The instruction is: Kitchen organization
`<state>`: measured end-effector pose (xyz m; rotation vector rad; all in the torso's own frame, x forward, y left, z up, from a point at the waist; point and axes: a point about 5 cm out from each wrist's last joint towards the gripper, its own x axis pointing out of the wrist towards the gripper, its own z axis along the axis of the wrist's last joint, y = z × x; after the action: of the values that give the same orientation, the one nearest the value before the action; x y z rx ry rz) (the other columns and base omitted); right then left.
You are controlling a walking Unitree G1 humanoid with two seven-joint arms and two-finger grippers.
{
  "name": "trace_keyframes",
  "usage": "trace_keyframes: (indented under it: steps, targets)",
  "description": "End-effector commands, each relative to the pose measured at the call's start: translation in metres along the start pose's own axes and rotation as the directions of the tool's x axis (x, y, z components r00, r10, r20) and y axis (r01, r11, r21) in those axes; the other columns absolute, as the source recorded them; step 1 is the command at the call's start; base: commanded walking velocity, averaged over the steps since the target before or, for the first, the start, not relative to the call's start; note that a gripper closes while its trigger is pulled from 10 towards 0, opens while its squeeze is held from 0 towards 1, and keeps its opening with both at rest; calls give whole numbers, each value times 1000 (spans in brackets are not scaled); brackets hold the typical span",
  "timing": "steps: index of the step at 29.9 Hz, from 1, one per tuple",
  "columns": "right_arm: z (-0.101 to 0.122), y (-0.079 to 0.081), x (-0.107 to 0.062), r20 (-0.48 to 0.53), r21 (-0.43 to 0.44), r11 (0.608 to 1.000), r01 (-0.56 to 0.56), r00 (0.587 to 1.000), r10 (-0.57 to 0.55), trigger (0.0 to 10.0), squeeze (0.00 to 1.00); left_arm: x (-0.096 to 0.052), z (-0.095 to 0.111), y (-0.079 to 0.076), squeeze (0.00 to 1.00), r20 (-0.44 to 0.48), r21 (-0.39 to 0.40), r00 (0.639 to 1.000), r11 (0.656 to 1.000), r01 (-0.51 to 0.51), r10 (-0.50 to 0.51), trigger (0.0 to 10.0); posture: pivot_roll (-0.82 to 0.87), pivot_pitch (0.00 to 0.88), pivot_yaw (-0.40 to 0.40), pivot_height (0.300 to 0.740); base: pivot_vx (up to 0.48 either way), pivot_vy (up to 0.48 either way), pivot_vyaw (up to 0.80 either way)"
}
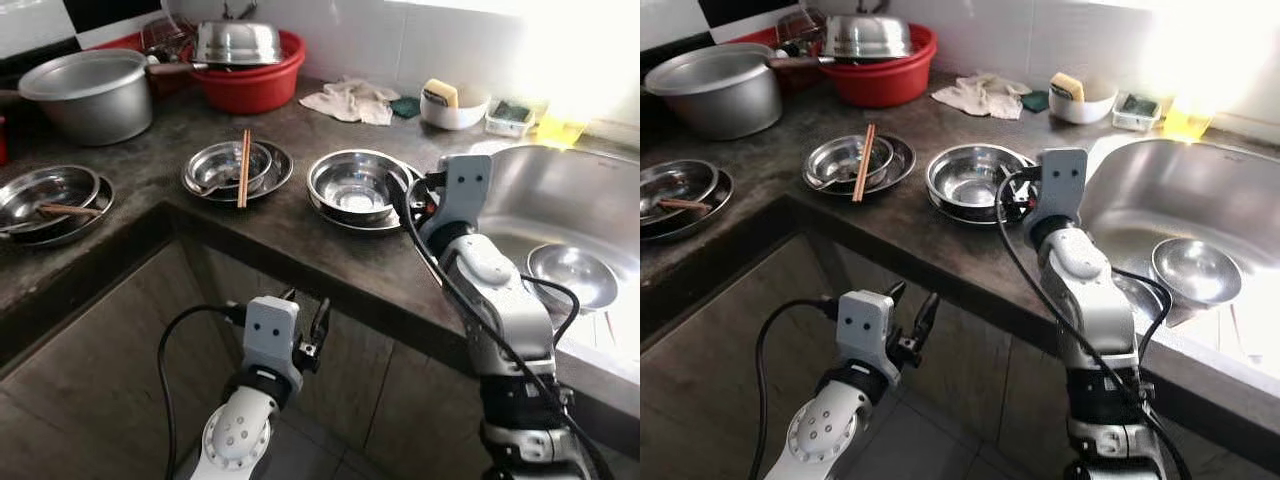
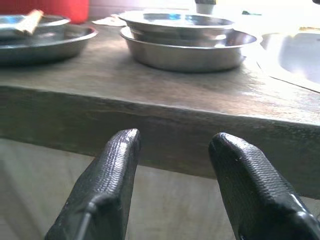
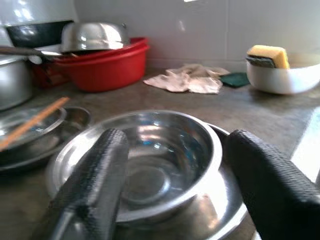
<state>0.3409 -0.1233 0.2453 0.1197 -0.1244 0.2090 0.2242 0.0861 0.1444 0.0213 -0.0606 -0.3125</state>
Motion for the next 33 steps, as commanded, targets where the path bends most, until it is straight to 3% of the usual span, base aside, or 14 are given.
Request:
trace_keyframes:
  steps: [1,5,6,7,9,15,19,24,33]
  targets:
    - [3,0,7,-21,30,1000,3,1000,-2,10000,1000,-2,-3,1,0,-15,12,1000,1000,-9,9,10000,95,91,-9,740,0,0,0]
    - [-1,0,14,-81,113,993,28,997,-19,10000,1000,-2,-4,-1,0,25,30,1000,1000,-6,6,10000,97,95,-12,740,0,0,0]
    - [2,-3,18,-84,89,995,53,995,-46,10000,271,-3,-4,-1,0,43,38,999,999,-5,3,10000,97,97,-12,740,0,0,0]
    - [5,-11,25,-110,-9,986,169,980,-168,10000,0,-5,0,-2,0,61,44,998,999,-2,-1,10000,96,103,-11,740,0,0,0]
    - [6,-13,27,-120,-29,980,197,973,-199,10000,0,-5,1,-2,0,62,44,998,999,-1,-2,10000,96,103,-11,740,0,0,0]
    - [5,-16,42,-204,31,983,183,964,-173,10000,0,-4,-4,-2,0,-9,7,1000,1000,0,0,10000,94,108,-13,740,0,0,0]
    - [1,-18,52,-294,142,972,188,946,-140,10000,0,-1,-4,-2,0,-10,4,1000,1000,-2,2,10000,91,112,-17,740,0,0,0]
    - [3,-17,57,-311,203,964,173,945,-104,10000,0,0,-4,-3,0,-19,-1,1000,1000,-2,2,10000,91,117,-21,740,0,0,0]
    - [9,-18,64,-323,222,959,177,941,-99,10000,0,-1,-5,-4,0,-22,-5,1000,1000,-7,7,10000,89,122,-27,740,0,0,0]
